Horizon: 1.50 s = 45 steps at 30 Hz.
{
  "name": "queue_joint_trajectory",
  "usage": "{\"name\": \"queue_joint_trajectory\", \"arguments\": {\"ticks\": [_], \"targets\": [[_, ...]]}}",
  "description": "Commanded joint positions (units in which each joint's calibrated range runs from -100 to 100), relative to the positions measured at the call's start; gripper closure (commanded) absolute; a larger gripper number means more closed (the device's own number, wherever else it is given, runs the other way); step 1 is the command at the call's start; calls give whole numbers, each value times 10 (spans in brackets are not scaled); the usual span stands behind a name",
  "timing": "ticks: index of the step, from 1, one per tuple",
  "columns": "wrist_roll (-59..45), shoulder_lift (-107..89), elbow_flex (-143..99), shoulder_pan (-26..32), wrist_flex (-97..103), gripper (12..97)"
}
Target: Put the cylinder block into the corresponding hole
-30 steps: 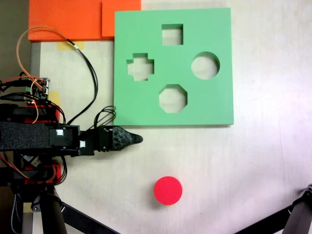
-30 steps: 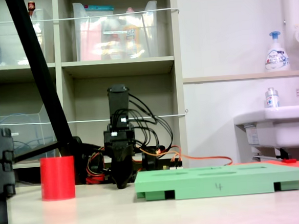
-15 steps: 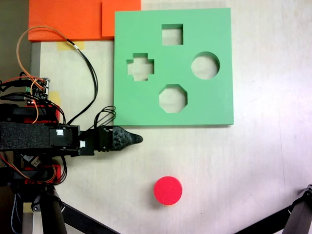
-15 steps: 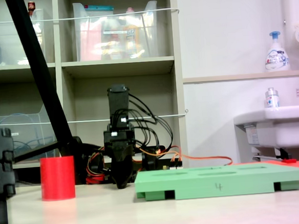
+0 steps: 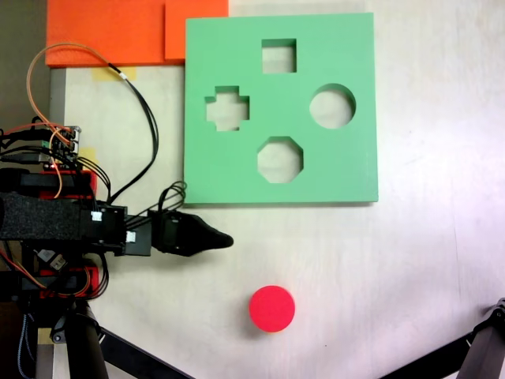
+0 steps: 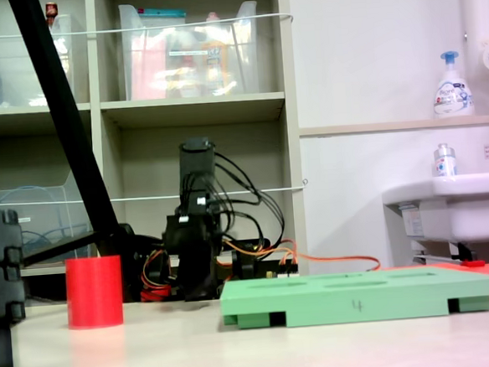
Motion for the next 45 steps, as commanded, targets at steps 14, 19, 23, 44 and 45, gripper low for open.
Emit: {"name": "queue_joint_trajectory", "arguments": {"ticks": [14,19,23,44,45], "targets": [[381,-4,-8,-29,296,555],[379,-4,-8,-45,296,466],[373,-4,-8,-56,300,327],[386,837,128,-88,759,306],[388,859,141,-90,759,306]]}}
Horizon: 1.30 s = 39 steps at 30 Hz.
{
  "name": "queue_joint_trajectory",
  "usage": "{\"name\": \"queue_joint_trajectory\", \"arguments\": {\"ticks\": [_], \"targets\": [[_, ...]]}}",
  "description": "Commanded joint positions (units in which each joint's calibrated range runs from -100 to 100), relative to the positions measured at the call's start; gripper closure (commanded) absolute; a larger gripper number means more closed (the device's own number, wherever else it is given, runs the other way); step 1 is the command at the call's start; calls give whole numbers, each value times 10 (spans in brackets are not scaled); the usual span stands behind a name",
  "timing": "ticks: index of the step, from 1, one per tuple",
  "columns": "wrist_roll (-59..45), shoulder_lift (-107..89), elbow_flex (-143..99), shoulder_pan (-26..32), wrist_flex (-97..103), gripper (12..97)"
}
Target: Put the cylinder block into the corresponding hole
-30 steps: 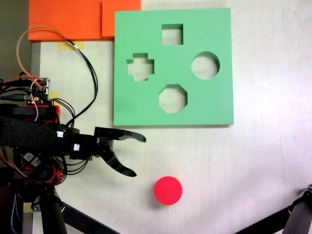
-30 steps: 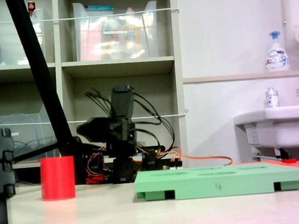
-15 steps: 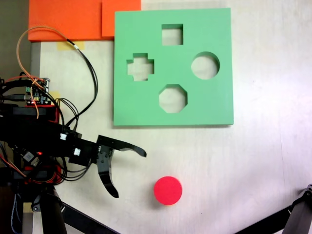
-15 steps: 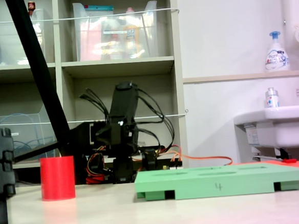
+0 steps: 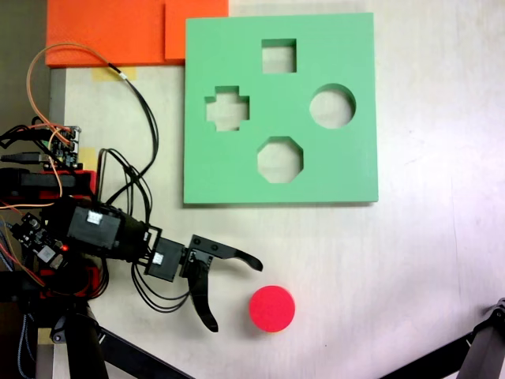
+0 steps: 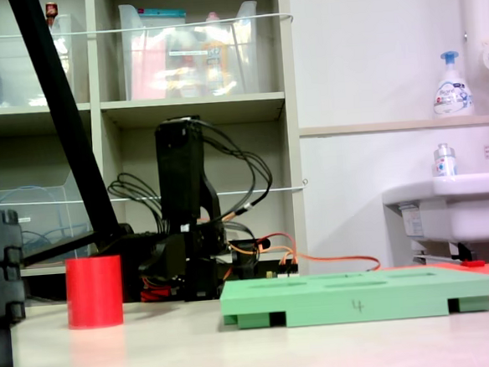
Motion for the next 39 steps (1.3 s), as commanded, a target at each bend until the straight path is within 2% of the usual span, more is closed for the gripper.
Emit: {"name": "queue_joint_trajectory", "arguments": {"ticks": [1,16,18,22,28,31,39], "targets": [[5,36,27,-3,66,306],[14,166,168,-5,66,310],[14,171,171,-4,66,362],[13,181,170,-2,66,535],[13,185,174,3,66,599],[13,185,174,8,66,672],[13,198,172,12,66,694]]}}
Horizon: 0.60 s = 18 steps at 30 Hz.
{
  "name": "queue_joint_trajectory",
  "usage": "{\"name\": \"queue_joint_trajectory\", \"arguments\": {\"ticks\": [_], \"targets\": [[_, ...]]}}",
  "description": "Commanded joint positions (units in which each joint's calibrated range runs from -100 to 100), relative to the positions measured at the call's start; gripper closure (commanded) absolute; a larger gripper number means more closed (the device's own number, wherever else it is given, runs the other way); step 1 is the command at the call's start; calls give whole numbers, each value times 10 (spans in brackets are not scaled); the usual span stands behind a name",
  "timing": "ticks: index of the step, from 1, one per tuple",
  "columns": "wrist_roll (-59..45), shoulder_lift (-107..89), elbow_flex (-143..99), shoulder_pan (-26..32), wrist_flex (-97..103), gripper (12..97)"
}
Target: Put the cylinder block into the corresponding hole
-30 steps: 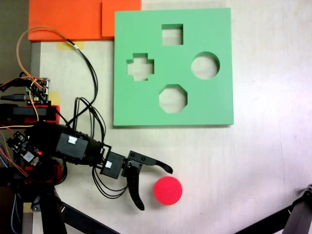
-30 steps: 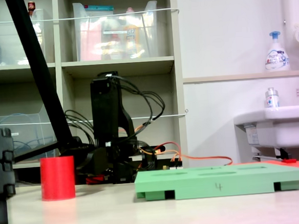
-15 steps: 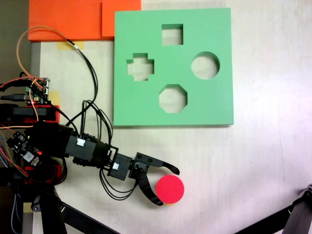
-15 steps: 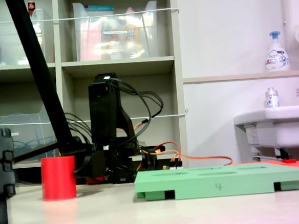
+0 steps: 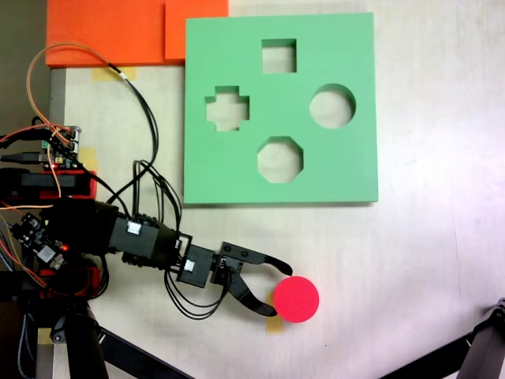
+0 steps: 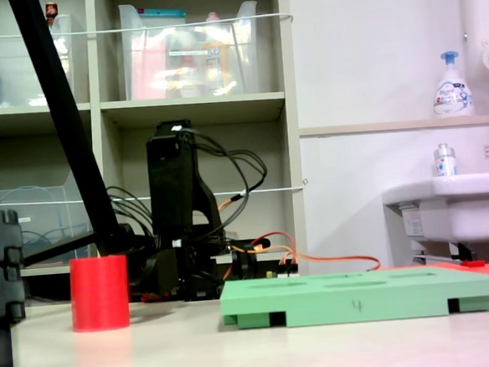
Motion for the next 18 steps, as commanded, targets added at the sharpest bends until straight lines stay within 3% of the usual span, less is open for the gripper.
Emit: {"name": "queue_joint_trajectory", "arguments": {"ticks": [1,3,7,12,18], "targets": [[2,-1,9,2,66,694],[2,-1,8,1,66,689],[2,-5,14,2,66,523],[3,-10,34,2,66,415],[9,13,87,-1,66,404]]}}
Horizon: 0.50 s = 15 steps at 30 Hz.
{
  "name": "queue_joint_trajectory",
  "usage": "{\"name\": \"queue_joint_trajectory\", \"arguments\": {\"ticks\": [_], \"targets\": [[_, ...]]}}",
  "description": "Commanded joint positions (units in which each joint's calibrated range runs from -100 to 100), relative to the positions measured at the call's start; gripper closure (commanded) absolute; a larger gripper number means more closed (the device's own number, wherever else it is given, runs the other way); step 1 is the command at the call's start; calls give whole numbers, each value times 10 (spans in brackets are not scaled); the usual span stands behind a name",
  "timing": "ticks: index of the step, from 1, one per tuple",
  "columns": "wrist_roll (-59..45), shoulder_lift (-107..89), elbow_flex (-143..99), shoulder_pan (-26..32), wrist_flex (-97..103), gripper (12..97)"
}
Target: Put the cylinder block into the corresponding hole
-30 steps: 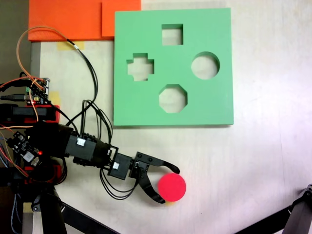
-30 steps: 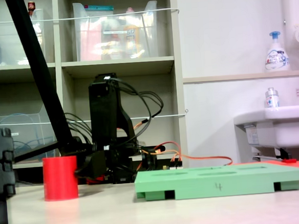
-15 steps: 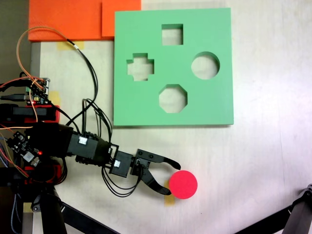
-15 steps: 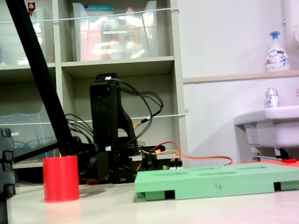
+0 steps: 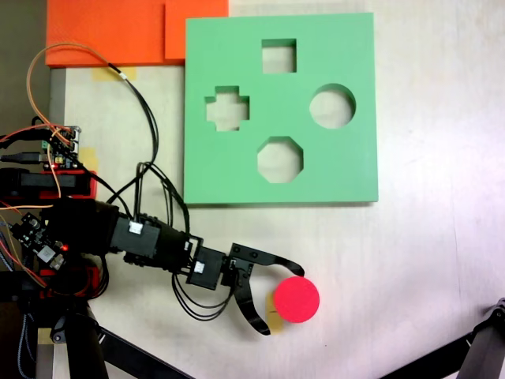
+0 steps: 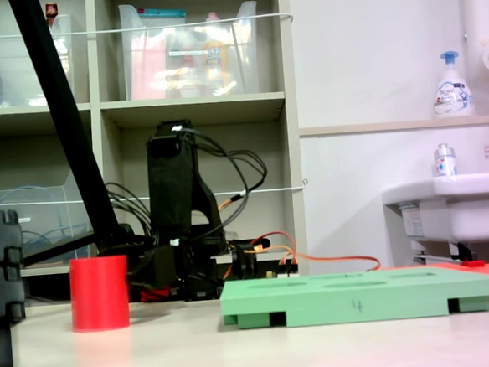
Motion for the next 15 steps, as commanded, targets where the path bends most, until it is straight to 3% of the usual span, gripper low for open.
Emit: {"name": "queue_joint_trajectory", "arguments": {"ticks": [1,6,10,15], "targets": [[11,14,32,-3,66,404],[20,43,75,-6,66,416],[19,44,75,-3,66,626],[19,67,75,1,66,698]]}}
